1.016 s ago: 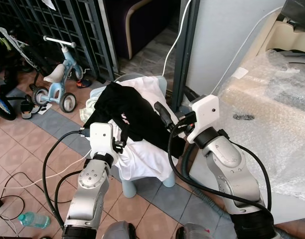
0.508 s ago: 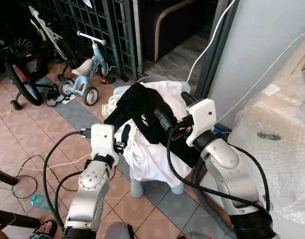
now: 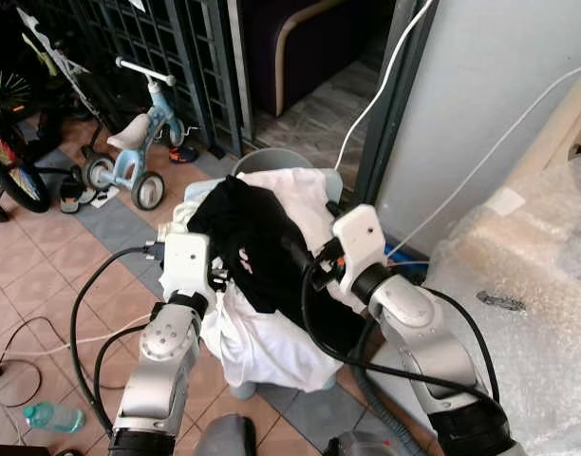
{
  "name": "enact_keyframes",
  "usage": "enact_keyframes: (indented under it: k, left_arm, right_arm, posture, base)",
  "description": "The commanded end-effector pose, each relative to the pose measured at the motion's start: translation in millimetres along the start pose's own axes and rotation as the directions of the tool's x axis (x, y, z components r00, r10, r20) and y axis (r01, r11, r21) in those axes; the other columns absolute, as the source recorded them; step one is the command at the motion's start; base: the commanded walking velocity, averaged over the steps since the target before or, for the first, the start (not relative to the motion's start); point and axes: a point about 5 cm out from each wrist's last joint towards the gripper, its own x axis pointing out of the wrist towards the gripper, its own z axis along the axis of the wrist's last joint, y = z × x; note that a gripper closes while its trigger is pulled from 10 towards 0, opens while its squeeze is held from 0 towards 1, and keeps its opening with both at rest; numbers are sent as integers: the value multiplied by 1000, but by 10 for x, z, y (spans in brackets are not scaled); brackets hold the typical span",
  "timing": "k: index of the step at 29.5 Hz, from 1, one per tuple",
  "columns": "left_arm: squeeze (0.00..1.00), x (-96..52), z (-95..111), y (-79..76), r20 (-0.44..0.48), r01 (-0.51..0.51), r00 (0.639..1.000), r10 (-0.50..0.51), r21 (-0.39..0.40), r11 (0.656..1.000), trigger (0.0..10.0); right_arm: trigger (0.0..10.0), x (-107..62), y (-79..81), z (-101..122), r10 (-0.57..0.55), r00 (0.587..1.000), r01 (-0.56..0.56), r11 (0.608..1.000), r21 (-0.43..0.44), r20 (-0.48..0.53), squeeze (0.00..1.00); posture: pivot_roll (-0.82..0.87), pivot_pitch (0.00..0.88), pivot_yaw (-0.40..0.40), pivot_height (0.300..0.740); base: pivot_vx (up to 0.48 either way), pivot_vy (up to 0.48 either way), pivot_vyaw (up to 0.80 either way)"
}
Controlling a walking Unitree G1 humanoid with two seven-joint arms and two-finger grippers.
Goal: Clothes washing
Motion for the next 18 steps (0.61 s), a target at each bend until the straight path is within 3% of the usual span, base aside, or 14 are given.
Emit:
enact_keyframes:
  k: [1, 10, 13, 18]
  left_arm:
    - [0, -24, 7, -16, -4, -8, 1000, 8, 15, 1000, 10000]
    - [0, -312, -85, 357, -71, -216, 972, 224, 105, 971, 10000]
    - [0, -471, -164, 484, -124, -264, 953, 275, 100, 959, 10000]
    - [0, -591, -175, 552, -145, -276, 946, 291, 113, 954, 10000]
  right_arm:
    - [10000, -18, 6, -147, 10, 998, -9, 1000, 21, -66, 0]
    - [10000, 154, -26, -567, 49, 957, -25, 996, 86, -286, 0]
    - [10000, 297, -40, -599, 28, 955, 3, 995, 102, -295, 0]
    - [10000, 462, 14, -609, 15, 952, 27, 991, 133, -307, 0]
  posture:
    - [-13, 94, 61, 740]
    - [59, 111, 65, 740]
    - [112, 119, 63, 740]
    - [155, 131, 53, 740]
  base:
    - [0, 0, 0]
    - [0, 0, 0]
    - [0, 0, 0]
    - [0, 0, 0]
